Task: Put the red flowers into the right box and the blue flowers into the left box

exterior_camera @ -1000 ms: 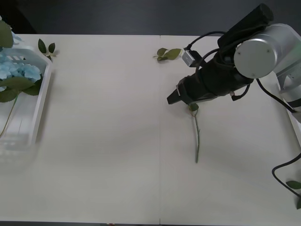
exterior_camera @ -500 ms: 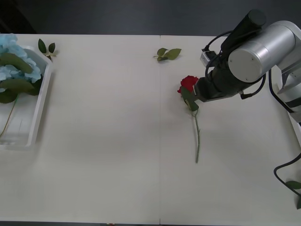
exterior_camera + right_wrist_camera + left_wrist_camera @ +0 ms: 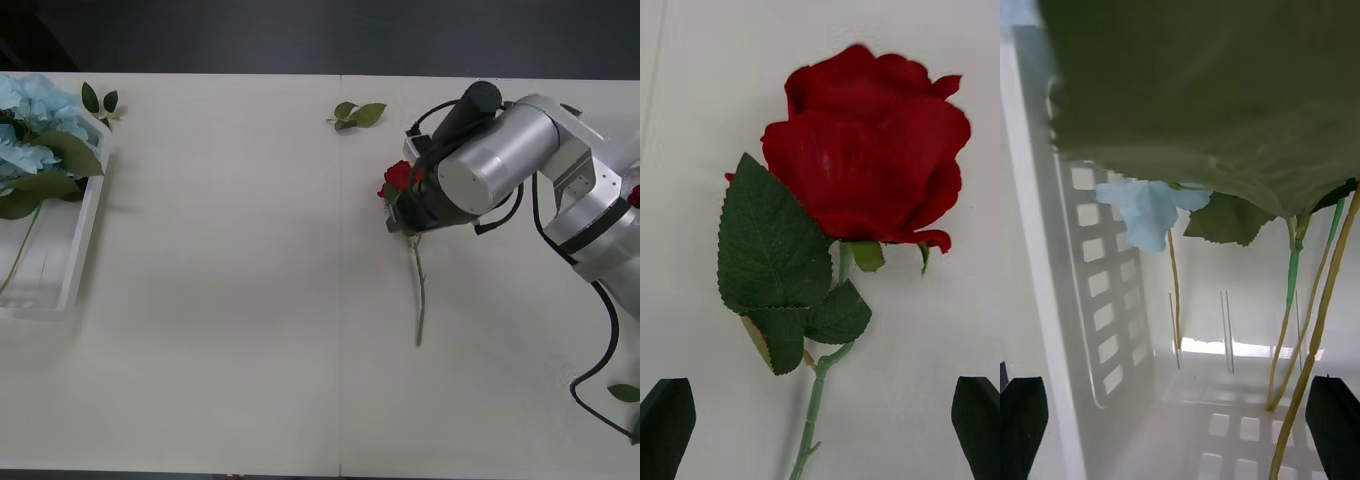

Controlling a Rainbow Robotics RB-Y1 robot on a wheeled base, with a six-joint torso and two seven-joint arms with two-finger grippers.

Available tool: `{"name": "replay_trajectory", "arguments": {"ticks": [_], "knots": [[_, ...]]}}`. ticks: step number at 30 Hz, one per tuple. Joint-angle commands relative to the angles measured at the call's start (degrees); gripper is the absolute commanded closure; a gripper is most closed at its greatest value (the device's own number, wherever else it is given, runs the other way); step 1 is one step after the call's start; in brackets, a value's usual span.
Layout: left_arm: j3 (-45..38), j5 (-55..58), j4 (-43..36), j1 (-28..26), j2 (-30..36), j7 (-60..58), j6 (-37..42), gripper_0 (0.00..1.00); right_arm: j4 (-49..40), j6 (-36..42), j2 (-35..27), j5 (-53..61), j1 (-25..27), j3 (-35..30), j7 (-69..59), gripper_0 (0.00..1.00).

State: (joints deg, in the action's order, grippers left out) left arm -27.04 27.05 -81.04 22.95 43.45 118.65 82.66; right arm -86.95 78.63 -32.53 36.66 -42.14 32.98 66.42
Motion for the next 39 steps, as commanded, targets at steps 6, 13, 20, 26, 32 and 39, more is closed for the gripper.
{"name": "replay_trajectory", "arguments": {"ticks": [6, 13, 20, 26, 32, 39], "knots": [[-5.7, 0.7, -9.9, 5.3, 2.6, 6.8, 15.1, 0.00, 5.4, -3.9, 3.3, -2.1, -1.8, -0.7, 0.0, 0.00], [-8.2, 1.8, -17.6, 8.2, 2.7, 6.8, 24.7, 0.00, 7.5, -6.3, 3.3, -2.2, -1.8, 1.2, 0.2, 0.00], [-7.9, 2.8, -22.5, 10.4, 3.6, 6.8, 27.3, 0.00, 8.6, -7.1, 3.3, -2.3, -1.8, 2.9, 0.2, 0.00], [-5.6, 11.3, -23.0, 11.3, 3.5, 6.8, 27.3, 0.00, 9.1, -7.1, 3.3, -2.1, -1.8, 3.7, 0.1, 0.00], [-2.0, 24.3, -22.9, 11.3, 3.5, 6.9, 27.3, 0.00, 9.9, -8.0, 3.3, -2.2, -2.0, 5.5, -0.3, 0.00], [1.7, 37.6, -21.5, 11.3, 3.5, 11.2, 24.4, 0.00, 13.1, -8.3, 4.6, -2.1, -3.3, 6.5, -0.5, 0.00]]}}
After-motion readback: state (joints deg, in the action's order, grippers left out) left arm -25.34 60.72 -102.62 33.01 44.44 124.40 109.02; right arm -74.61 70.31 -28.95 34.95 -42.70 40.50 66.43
